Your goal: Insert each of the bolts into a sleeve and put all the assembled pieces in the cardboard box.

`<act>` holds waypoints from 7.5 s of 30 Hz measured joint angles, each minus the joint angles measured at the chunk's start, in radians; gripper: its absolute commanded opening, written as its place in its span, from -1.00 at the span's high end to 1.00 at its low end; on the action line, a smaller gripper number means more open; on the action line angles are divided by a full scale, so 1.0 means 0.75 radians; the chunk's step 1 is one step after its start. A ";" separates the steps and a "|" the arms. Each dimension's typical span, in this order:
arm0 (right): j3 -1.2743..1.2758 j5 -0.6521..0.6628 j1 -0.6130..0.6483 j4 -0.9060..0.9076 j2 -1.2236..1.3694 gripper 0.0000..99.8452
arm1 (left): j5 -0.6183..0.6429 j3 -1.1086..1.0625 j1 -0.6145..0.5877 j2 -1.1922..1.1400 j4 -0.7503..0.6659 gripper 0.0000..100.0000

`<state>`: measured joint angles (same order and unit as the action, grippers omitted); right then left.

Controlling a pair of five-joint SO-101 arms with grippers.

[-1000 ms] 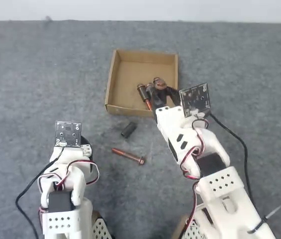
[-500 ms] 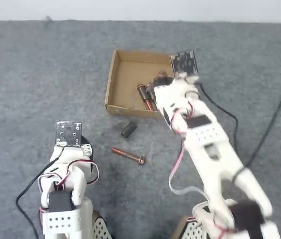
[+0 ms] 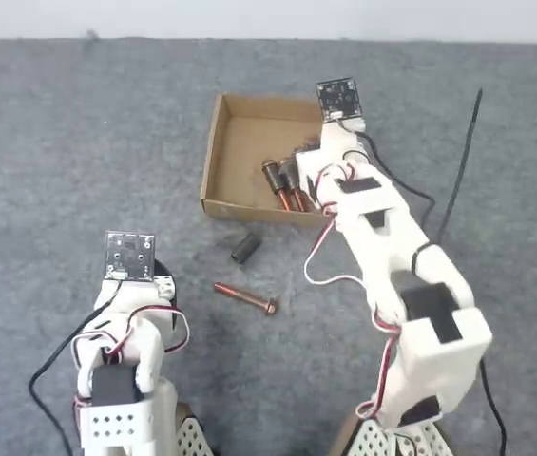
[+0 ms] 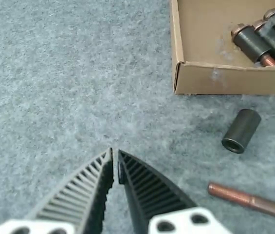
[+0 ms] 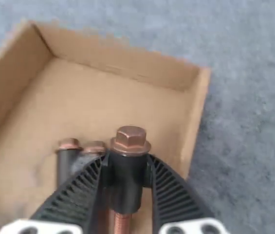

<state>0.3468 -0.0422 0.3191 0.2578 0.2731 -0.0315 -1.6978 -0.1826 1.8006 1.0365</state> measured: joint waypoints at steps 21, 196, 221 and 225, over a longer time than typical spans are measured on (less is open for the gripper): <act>-0.192 0.051 0.006 0.350 -0.045 0.99 | 0.000 0.000 0.000 0.000 0.000 0.98; 0.777 -0.098 -0.540 0.796 -0.753 0.98 | -0.029 0.673 -0.051 -0.129 0.331 0.98; 0.777 -0.092 -0.538 0.796 -0.753 0.98 | -0.025 1.369 0.149 -1.520 0.540 0.98; 0.777 -0.092 -0.538 0.796 -0.753 0.98 | -0.027 1.369 0.278 -1.532 0.540 0.98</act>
<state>0.9298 -0.1112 -0.0844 0.8546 -0.2915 -0.0514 -0.6713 0.0261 0.6513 1.4415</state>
